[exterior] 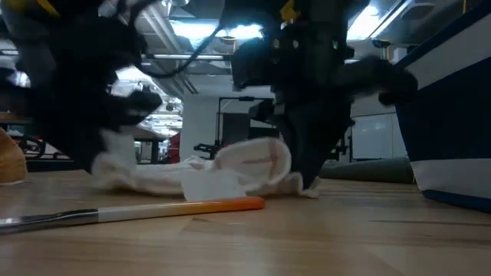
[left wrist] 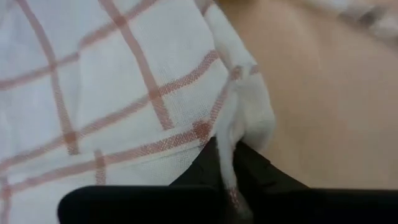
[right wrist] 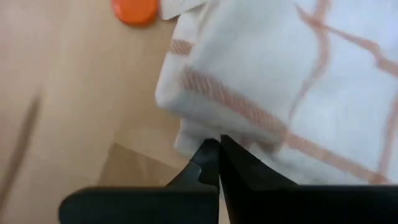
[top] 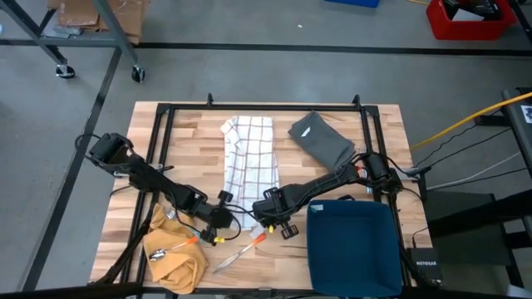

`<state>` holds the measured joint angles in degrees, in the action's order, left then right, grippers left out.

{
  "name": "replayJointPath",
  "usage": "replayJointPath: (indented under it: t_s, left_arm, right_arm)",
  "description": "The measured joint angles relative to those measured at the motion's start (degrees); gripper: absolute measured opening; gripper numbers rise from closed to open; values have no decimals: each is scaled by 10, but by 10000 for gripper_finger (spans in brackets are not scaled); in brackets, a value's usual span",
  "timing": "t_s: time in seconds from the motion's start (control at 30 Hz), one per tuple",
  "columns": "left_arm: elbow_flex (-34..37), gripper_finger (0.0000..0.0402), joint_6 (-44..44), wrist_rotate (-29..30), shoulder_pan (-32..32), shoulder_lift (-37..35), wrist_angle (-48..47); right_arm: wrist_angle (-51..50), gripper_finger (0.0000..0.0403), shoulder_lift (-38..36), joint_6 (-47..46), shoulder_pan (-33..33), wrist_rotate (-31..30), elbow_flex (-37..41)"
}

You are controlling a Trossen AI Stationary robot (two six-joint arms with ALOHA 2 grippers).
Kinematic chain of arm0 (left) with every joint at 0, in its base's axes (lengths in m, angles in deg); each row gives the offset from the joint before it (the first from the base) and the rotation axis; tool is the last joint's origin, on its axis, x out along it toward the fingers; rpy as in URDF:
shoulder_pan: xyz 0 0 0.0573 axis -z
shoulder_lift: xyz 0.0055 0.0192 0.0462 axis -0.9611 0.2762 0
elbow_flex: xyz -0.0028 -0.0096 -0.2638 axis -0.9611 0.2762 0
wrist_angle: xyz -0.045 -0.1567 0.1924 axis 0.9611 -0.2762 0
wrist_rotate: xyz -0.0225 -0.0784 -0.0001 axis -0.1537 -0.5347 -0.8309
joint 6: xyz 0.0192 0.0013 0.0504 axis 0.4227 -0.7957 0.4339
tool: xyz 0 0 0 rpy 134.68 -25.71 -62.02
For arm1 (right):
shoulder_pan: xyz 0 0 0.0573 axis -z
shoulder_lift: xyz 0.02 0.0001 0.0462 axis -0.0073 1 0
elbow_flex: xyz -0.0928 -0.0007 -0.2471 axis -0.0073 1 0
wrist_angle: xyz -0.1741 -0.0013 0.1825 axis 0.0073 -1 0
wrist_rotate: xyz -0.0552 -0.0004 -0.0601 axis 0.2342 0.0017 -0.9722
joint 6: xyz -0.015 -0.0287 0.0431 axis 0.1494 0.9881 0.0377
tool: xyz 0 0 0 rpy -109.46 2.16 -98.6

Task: Fold towel
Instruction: Fold the white towel

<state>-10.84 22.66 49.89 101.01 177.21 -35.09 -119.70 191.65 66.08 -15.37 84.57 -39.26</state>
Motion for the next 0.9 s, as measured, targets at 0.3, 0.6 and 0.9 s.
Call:
replayJointPath:
  t_s: [0.3, 0.6, 0.9]
  left_arm:
    - [0, 4, -88, -7, 44, -97, 1]
    - [0, 3, -146, 8, 47, -149, -7]
    - [-1, 2, -183, 200, 36, -198, -128]
  right_arm:
    - [-86, 2, -1, -16, -27, 29, -77]
    - [-167, 1, -3, -15, -45, -96, -164]
    - [-191, 0, -4, 17, 8, -235, -193]
